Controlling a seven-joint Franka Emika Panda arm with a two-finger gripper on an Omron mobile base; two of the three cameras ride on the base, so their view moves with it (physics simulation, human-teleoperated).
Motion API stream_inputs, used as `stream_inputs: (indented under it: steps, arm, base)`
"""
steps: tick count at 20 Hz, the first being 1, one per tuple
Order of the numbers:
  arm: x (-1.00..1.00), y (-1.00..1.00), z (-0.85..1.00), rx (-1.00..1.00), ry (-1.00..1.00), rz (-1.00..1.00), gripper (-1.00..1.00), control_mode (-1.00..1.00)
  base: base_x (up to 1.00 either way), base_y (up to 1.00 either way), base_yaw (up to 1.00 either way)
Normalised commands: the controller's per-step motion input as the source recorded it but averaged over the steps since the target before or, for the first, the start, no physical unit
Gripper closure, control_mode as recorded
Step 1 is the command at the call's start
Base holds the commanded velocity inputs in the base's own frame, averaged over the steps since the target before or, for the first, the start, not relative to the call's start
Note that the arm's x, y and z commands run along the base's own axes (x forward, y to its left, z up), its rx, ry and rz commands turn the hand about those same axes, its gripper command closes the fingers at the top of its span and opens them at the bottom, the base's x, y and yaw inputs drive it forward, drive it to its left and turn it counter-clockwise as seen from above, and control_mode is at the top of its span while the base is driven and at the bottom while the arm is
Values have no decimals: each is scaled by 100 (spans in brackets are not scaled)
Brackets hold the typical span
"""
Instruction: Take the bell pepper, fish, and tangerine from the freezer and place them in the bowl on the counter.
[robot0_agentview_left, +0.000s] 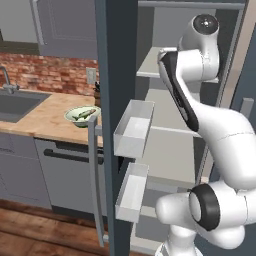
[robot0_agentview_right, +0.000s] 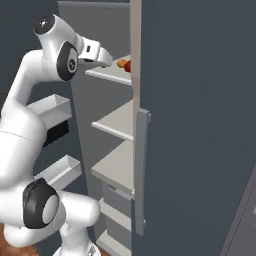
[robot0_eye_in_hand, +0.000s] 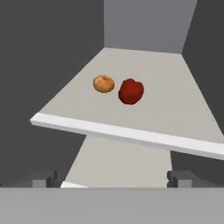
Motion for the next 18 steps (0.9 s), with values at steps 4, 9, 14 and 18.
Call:
stream_inputs:
  steps: [4, 9, 14, 18]
  arm:
    - [71, -28, -26, 0, 5, 0, -100, -100]
    - [75, -38, -8, 0, 1, 0, -100, -100]
    - [50, -26, -7, 0, 0, 0, -100, -100]
    - [40, -27, -5, 0, 0, 0, -100, -100]
  base:
    - [0, 0, 0]
    - [0, 0, 0]
    - [0, 0, 0]
    - [0, 0, 0]
